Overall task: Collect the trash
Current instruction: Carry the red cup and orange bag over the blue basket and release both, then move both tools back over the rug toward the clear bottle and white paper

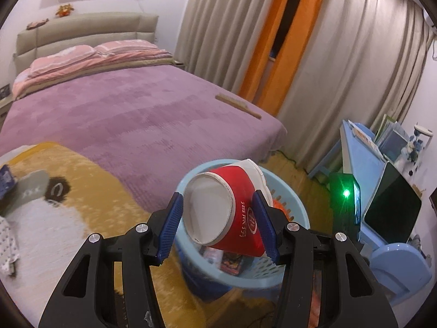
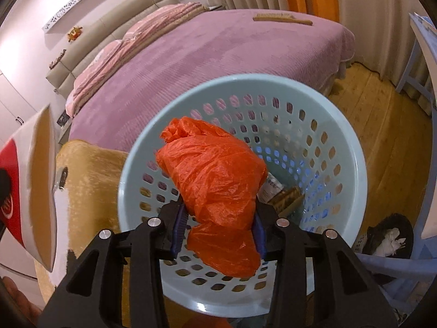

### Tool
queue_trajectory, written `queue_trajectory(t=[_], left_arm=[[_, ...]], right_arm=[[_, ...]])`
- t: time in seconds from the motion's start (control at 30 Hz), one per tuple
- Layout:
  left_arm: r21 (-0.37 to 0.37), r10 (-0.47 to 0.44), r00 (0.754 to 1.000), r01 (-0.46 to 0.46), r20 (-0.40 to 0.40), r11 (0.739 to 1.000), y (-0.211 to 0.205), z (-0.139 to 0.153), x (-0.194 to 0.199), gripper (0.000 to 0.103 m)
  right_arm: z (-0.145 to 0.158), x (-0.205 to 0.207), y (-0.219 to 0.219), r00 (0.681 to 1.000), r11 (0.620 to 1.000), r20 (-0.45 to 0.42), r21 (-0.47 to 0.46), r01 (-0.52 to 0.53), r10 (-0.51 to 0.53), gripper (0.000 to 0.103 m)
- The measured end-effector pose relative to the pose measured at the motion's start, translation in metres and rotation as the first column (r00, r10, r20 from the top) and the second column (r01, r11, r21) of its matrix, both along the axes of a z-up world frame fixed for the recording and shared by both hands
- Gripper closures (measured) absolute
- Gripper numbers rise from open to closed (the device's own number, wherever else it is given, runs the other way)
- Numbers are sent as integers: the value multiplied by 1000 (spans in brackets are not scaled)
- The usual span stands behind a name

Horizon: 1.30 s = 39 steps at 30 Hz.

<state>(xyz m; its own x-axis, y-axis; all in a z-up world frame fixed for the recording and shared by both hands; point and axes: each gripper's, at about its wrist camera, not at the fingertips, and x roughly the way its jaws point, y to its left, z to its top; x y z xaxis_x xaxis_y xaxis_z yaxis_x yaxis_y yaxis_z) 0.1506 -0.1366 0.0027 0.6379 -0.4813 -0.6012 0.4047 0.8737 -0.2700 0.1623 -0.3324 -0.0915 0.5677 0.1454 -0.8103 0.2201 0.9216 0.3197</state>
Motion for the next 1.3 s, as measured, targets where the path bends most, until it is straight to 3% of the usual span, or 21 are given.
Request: queue_trajectory(t=[0.2,0.43,0.5,0.7,1.03,1.3], left_arm=[[-2,-18,1000,18,-22,1000,-20,-6,12,52],[-22,-19,996,17,-90,1000,-30,-28,28,49],[-21,-18,992,16,-123,1000,-30,-39,33,32],[-13,-7,988,5,-152,1000,-15,-53,30,30],[-12,16,995,-17,-98,1000,26,-33,3,28],[-49,98,994,-100,-42,994,76,-10,-23,25]], right_arm=[[-5,-6,-12,1000,1000,-3,22,-3,3,44],[5,-20,-30,998,999,32,17,44,-44,43],[7,-24,-32,998,998,36,8,56,-56,43],[11,-29,-28,998,999,53,-6,46,-45,43],[42,-34,18,990,999,130,-16,-43,45,43],[67,-42,61,974,993,194,-21,-118,119,40]])
